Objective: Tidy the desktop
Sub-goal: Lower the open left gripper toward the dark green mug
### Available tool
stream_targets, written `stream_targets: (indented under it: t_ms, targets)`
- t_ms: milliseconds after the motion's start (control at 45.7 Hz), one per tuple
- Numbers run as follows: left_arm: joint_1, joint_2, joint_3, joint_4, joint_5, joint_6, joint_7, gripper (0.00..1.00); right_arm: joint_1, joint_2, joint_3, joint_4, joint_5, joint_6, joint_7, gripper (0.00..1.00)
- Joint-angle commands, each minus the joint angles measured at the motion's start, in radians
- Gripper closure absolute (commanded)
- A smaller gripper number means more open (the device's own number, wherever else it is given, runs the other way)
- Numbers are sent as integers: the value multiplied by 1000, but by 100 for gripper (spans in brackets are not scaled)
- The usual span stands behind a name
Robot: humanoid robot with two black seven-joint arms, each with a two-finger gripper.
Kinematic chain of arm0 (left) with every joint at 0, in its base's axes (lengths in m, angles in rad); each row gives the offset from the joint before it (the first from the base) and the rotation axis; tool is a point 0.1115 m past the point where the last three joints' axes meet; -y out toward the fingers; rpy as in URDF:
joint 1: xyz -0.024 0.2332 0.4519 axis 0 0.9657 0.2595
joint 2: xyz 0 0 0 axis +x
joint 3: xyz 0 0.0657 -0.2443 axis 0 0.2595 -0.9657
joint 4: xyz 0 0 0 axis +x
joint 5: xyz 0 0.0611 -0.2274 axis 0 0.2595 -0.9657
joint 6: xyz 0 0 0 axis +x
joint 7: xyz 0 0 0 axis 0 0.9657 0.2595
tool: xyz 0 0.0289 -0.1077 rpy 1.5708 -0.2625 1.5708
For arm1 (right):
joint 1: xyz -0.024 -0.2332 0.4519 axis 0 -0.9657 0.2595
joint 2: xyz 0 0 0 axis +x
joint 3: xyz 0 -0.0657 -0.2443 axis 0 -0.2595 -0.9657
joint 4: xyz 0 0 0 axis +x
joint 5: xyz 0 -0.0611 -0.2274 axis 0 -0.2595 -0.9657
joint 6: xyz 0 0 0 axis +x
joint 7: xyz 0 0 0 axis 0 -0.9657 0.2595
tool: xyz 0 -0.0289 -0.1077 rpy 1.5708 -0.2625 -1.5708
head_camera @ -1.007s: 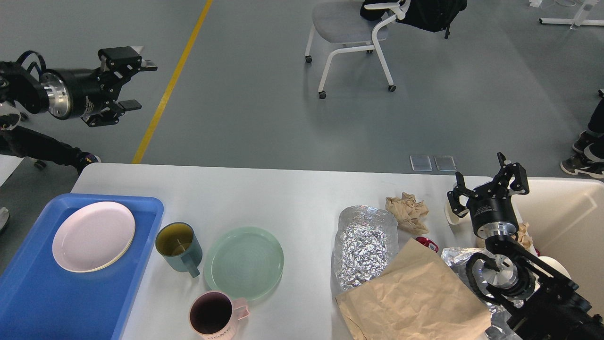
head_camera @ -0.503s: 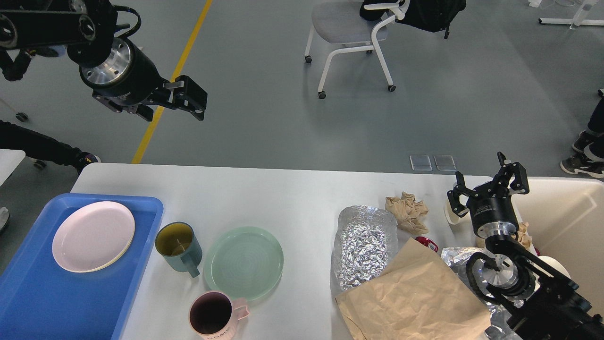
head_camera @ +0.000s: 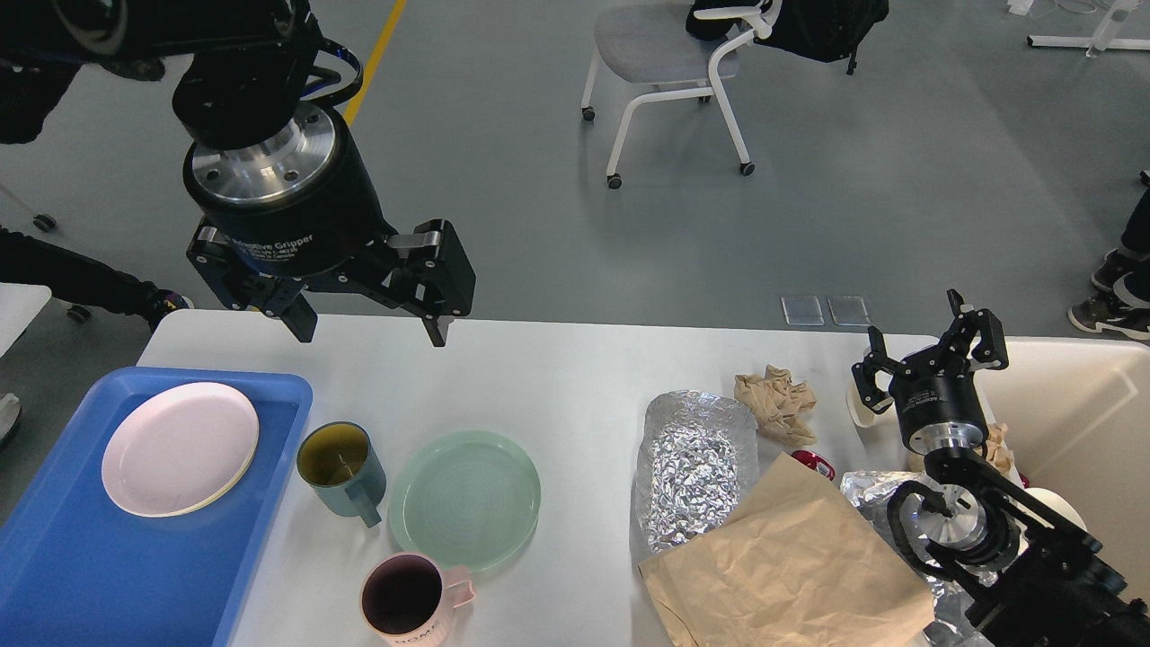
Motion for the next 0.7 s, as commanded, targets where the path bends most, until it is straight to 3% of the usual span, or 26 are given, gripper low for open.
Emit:
stream_targets:
  t_ms: [0, 372, 679]
  targets:
    - [-20, -2, 14, -16, -8, 0, -4, 2, 0, -1, 0, 1, 0, 0, -1, 0]
    - [-2, 38, 45, -42, 3, 29, 16, 2, 0, 0, 0, 1, 0, 0, -1, 0]
    - [334, 201, 52, 19, 20, 182, 82, 3, 0, -1, 0, 1, 0, 0, 0, 0]
